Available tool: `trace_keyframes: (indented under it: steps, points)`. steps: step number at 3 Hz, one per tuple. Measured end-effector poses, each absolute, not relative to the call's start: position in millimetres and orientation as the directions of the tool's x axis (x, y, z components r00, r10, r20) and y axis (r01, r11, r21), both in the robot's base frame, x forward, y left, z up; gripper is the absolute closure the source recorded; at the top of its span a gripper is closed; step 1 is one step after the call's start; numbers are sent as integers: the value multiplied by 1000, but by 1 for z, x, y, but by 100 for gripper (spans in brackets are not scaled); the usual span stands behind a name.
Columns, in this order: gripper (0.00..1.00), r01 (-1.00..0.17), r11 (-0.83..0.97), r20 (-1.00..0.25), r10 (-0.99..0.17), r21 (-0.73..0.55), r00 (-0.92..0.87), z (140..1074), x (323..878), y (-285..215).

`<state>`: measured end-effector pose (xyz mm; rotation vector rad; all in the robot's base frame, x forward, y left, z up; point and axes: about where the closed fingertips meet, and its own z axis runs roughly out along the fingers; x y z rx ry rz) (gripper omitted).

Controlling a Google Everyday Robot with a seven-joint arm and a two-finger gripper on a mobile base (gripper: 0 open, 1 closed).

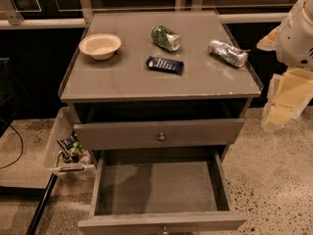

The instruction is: Place rxbar blueberry into middle drawer

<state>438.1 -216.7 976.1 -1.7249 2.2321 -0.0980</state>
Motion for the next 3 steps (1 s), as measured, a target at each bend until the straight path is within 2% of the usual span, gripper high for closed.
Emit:
trace_keyframes:
  steps: [1, 3]
  points:
    - [0, -931, 265, -217, -953, -253, -212, 978, 442, -214]
    - [0, -930, 203, -312, -944, -305, -103, 977, 482, -189]
